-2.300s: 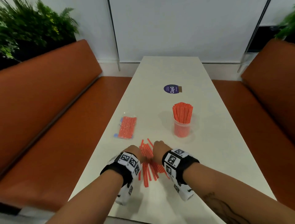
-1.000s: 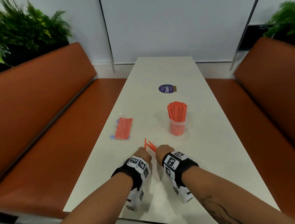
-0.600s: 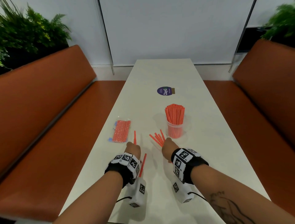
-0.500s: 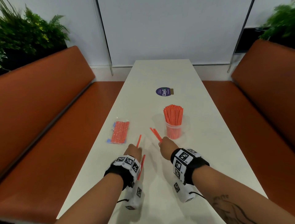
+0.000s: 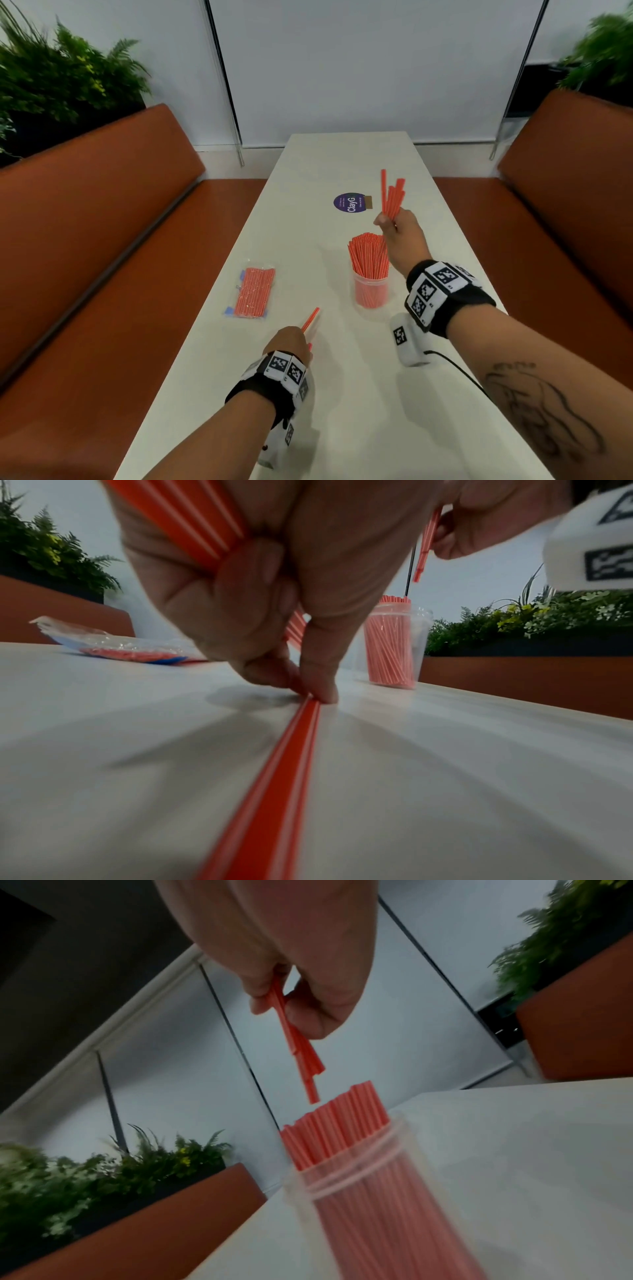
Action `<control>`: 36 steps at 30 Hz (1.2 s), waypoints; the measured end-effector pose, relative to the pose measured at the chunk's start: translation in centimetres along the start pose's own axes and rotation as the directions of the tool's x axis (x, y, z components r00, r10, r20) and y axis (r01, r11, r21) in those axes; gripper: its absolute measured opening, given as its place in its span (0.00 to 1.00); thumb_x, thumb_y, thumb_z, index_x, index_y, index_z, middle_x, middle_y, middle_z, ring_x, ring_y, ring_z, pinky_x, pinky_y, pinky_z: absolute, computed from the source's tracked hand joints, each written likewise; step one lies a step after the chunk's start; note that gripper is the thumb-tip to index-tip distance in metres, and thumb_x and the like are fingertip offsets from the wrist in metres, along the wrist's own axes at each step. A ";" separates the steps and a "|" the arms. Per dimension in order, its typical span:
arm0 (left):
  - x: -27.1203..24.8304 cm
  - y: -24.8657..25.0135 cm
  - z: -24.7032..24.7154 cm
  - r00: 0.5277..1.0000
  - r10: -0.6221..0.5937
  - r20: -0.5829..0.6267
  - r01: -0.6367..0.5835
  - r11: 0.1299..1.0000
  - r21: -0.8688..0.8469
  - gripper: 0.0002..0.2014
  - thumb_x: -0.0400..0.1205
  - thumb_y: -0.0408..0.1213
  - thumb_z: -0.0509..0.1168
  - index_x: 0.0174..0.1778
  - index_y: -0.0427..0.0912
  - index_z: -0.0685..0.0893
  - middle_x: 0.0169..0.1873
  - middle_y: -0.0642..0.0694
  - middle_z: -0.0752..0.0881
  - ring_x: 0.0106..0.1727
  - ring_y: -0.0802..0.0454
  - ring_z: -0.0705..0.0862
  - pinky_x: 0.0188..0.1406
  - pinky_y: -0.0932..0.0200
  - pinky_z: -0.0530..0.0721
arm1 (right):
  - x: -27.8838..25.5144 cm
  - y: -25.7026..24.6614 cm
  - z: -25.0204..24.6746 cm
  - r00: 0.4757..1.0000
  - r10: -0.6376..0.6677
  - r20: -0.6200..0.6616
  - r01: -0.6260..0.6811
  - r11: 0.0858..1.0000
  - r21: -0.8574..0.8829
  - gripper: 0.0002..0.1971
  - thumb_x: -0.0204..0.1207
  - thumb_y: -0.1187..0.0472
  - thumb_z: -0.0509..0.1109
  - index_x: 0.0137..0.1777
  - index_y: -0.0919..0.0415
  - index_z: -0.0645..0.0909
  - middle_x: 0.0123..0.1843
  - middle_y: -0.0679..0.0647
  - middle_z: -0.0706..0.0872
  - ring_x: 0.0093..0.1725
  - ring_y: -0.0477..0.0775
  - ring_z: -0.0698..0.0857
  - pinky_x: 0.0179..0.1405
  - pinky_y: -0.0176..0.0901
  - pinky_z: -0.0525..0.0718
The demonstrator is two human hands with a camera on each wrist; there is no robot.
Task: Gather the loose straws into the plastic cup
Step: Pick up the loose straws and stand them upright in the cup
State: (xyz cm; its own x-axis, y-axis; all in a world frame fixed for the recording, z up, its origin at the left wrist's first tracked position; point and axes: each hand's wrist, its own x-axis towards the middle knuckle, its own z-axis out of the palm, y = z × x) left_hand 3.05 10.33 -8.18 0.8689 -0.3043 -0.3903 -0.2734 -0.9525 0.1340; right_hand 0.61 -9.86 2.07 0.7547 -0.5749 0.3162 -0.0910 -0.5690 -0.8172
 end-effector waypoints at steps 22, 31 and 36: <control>-0.7 7.2 -9.6 0.896 0.093 -0.434 -0.433 0.400 -0.808 0.13 0.87 0.36 0.53 0.63 0.35 0.76 0.36 0.47 0.79 0.36 0.51 0.76 0.38 0.60 0.74 | -1.6 3.0 -1.2 0.959 0.275 0.072 -0.260 0.951 -0.165 0.28 0.75 0.76 0.63 0.75 0.63 0.67 0.62 0.61 0.81 0.65 0.58 0.79 0.62 0.43 0.77; 0.6 13.6 -11.6 0.724 0.273 -0.634 -0.686 0.387 -0.617 0.11 0.88 0.37 0.49 0.54 0.38 0.76 0.56 0.31 0.84 0.58 0.34 0.82 0.55 0.50 0.78 | -2.8 4.2 -1.2 0.950 0.309 0.044 -0.300 0.944 -0.137 0.22 0.79 0.70 0.64 0.73 0.61 0.70 0.69 0.60 0.79 0.66 0.55 0.79 0.56 0.32 0.70; 2.4 14.5 -9.4 0.711 0.424 -0.561 -0.695 0.546 -0.468 0.14 0.88 0.38 0.50 0.57 0.37 0.78 0.56 0.42 0.86 0.57 0.44 0.84 0.49 0.59 0.76 | -3.1 4.7 -1.8 0.948 0.314 0.054 -0.303 0.942 -0.145 0.22 0.79 0.68 0.65 0.73 0.59 0.69 0.68 0.58 0.78 0.66 0.53 0.79 0.56 0.31 0.69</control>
State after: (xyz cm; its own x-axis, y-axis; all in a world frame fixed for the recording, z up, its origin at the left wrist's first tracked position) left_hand 5.07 -4.10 1.44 0.7332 -0.6149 0.2903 -0.5601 -0.3041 0.7706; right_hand -3.26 -11.78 -1.87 0.7218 -0.6919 0.0177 -0.4091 -0.4471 -0.7955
